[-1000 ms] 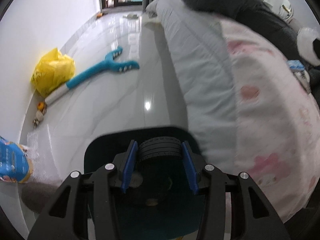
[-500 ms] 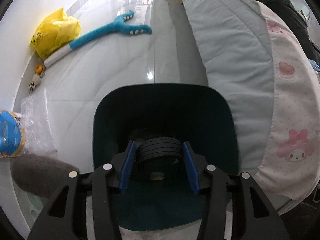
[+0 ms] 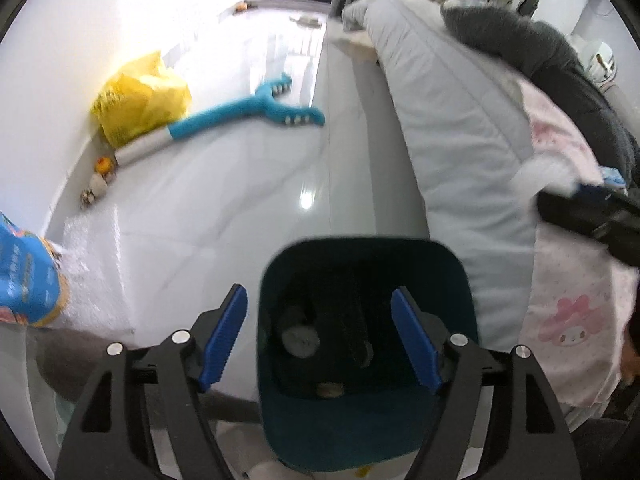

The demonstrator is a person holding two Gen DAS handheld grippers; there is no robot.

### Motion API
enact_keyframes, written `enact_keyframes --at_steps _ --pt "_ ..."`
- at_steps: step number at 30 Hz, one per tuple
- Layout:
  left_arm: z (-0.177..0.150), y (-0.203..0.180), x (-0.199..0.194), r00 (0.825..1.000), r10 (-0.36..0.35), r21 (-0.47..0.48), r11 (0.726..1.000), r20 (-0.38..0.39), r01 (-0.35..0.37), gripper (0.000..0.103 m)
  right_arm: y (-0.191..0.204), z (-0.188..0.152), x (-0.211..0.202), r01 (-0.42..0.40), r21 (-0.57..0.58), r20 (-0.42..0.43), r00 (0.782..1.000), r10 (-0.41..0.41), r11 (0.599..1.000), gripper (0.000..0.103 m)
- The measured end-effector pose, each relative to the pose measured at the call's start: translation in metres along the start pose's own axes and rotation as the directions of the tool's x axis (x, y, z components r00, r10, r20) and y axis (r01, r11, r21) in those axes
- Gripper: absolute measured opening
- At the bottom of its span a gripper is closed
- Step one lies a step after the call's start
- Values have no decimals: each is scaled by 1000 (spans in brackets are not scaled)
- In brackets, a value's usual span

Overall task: Collect trash
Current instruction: 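Open the left tool over the bin while right tool releases bubble wrap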

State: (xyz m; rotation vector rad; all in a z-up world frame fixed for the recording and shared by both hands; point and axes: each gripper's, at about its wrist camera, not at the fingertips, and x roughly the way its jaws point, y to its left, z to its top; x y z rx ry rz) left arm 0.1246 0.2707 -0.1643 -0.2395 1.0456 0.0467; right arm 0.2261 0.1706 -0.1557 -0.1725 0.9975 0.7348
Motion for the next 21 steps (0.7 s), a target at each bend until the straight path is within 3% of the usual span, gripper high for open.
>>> enact_keyframes --at_steps 8,14,21 --pt "16 4 -38 989 -23 9 1000 149 22 80 12 -11 45 -7 7 -106 994 8 1000 60" --pt "25 2 -66 965 -49 18 999 256 46 84 21 -24 70 0 -7 -181 983 -1 1000 60" --pt "34 0 -90 943 -75 15 997 326 74 85 28 -40 93 4 -34 -258 966 -13 999 60"
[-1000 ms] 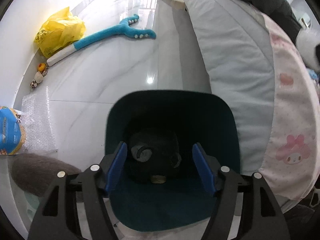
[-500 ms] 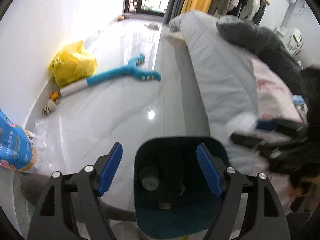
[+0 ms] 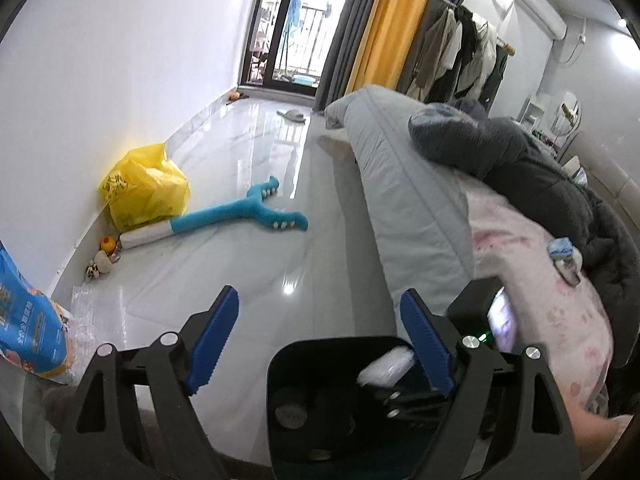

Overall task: Collect trash
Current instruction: 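Open the left tool over the bin while right tool releases bubble wrap, then move both tools back toward the tissue pack and cloth ball on the bed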

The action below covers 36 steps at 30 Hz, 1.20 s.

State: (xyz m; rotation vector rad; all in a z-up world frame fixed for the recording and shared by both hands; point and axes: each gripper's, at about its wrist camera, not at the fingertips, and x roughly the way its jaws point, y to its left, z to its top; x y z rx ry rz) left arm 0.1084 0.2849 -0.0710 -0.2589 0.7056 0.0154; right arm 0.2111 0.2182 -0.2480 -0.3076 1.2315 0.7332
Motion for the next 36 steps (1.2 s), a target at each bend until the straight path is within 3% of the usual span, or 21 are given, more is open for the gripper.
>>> enact_keyframes --at_steps 16,20,22,30,36 --pt "24 -29 -23 995 -25 21 999 98 23 86 8 -22 15 23 -85 -100 994 -32 996 61" --pt "31 -40 -27 993 -33 18 999 116 31 87 8 -28 7 22 -110 -105 994 -34 994 76" --pt "35 -47 -29 992 -32 16 999 126 30 87 7 -31 3 15 -123 -105 994 -28 992 78" --pt "49 -77 -40 984 -57 14 998 171 55 88 2 -36 -49 -30 -115 21 999 33 993 78" --pt "56 -105 -44 978 -64 41 998 199 56 90 -18 -43 -95 -48 -101 148 987 63 994 79"
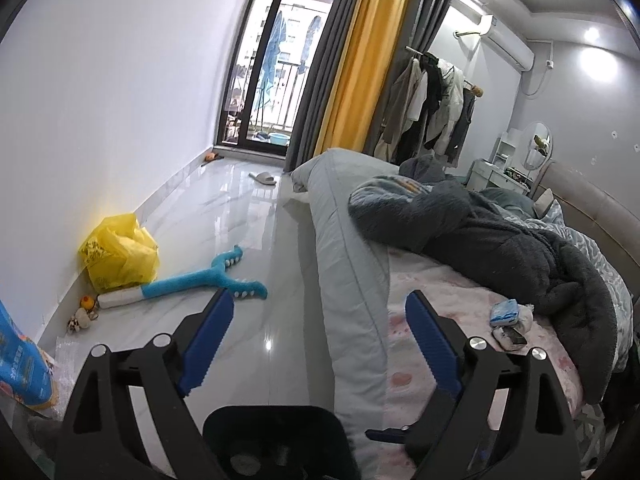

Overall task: Collect trash
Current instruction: 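Move both tools back toward the tissue pack and cloth ball on the bed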

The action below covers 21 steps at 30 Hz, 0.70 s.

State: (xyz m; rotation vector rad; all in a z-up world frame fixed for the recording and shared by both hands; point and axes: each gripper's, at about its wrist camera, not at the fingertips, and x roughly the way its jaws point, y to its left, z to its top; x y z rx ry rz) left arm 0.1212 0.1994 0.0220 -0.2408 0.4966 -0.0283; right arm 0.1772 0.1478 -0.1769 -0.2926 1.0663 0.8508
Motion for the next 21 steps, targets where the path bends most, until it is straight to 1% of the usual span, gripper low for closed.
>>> enact_keyframes --at_steps 3,7,11,16,17,21 --pt "-1 -12 4 1000 -7 4 1000 1 7 90 -13 -2 -28 10 12 80 997 -11 1000 79" --pt "-2 -30 12 1000 -25 14 1000 -5 25 90 -35 -7 -54 42 53 137 989 -49 998 80" --pt "-7 -57 22 999 -39 41 998 -13 39 90 -58 -15 -77 75 98 185 979 -92 992 80" --pt "-14 -81 32 998 -58 69 996 -34 60 90 -93 -29 -111 116 175 252 955 -158 978 80" --pt "-16 -87 35 997 -62 73 995 -40 65 90 -101 -32 -118 127 196 267 947 -177 972 80" --pt "-22 -107 44 995 -81 88 992 -61 86 90 -130 -44 -139 155 250 297 927 -228 956 82"
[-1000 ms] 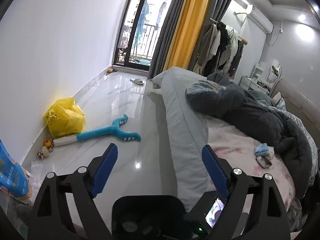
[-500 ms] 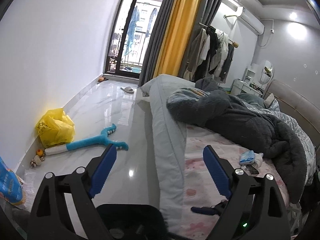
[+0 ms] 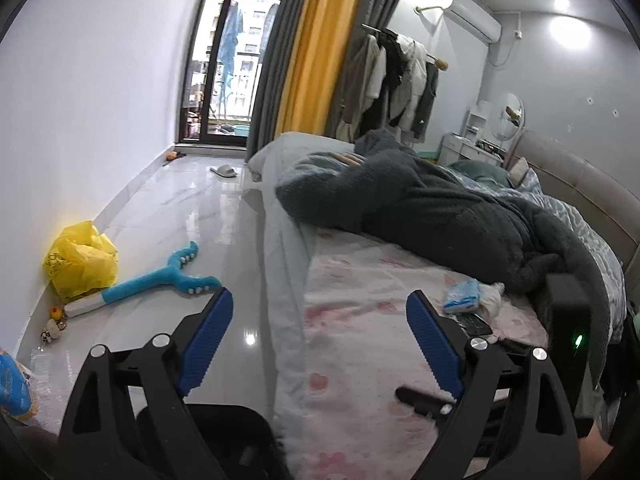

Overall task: Collect trash
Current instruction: 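Move both tools back toward the tissue pack and cloth ball on the bed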

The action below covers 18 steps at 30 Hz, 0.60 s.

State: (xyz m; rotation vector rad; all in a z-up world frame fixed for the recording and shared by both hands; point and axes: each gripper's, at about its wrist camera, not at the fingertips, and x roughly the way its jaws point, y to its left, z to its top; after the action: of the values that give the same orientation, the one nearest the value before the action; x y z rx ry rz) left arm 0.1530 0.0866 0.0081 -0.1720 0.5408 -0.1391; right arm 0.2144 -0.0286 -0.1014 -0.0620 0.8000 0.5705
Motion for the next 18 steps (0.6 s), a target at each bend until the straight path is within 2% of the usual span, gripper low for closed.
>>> enact_keyframes --at_steps 11,18 --pt "-9 -60 35 996 -77 24 997 -53 78 92 -81 -8 -35 107 97 50 992 -112 990 83" --pt "-24 -103 62 988 -109 60 991 -112 116 92 -135 -22 -57 161 167 61 983 -174 973 83"
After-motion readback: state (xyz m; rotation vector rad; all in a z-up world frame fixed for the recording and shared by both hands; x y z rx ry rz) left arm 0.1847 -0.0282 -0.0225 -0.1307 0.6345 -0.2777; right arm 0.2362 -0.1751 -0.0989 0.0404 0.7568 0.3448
